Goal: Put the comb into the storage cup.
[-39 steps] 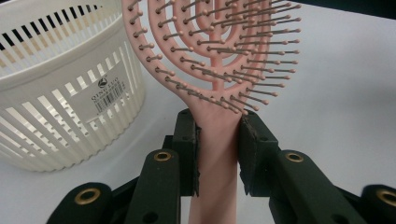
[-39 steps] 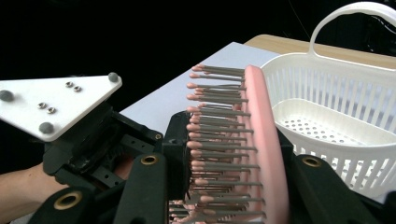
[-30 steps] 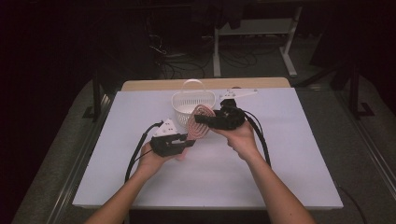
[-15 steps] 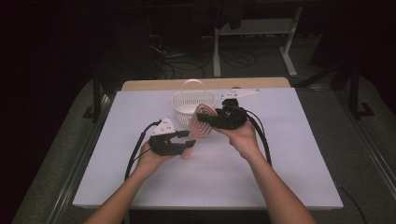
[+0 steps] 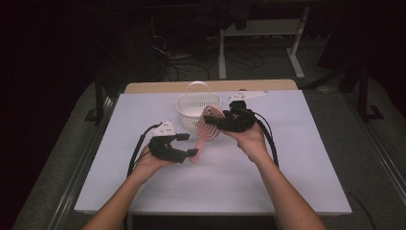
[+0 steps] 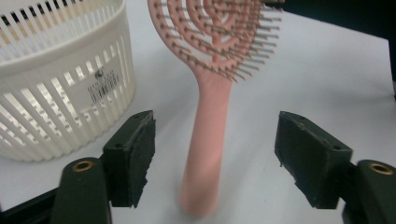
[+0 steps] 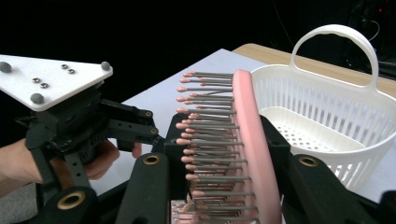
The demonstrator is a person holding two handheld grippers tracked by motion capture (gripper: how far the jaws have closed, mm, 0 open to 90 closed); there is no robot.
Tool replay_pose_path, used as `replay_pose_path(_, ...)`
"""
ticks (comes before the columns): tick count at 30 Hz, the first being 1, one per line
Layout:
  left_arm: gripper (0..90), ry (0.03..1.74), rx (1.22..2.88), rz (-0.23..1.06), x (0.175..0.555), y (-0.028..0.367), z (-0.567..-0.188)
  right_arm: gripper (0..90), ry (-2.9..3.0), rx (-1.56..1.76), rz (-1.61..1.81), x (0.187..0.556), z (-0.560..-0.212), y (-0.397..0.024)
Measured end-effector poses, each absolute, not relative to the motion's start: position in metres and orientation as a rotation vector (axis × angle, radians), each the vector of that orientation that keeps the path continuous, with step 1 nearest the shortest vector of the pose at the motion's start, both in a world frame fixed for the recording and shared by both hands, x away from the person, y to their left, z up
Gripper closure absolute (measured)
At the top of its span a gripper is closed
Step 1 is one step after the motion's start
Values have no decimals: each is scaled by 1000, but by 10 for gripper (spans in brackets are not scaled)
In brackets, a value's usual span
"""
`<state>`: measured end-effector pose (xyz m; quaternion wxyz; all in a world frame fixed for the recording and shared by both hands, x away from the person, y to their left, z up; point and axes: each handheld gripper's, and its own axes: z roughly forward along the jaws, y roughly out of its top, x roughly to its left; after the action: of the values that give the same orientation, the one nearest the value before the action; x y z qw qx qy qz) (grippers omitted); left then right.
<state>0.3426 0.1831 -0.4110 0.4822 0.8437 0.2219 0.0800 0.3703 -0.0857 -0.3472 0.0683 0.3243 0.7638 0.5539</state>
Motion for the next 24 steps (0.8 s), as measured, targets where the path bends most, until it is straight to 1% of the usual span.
replay_pose_path(4, 225, 546, 2075, 181, 340, 189, -411, 626, 2299, 980, 1659, 371, -346, -88)
replay_pose_path(15, 146, 598, 2073, 186, 331, 221, -416, 626, 2286, 991, 1634, 374, -343, -93)
replay_pose_path(24, 121, 615, 2070, 197, 323, 239, -423, 626, 2280, 986, 1617, 377, -337, -94)
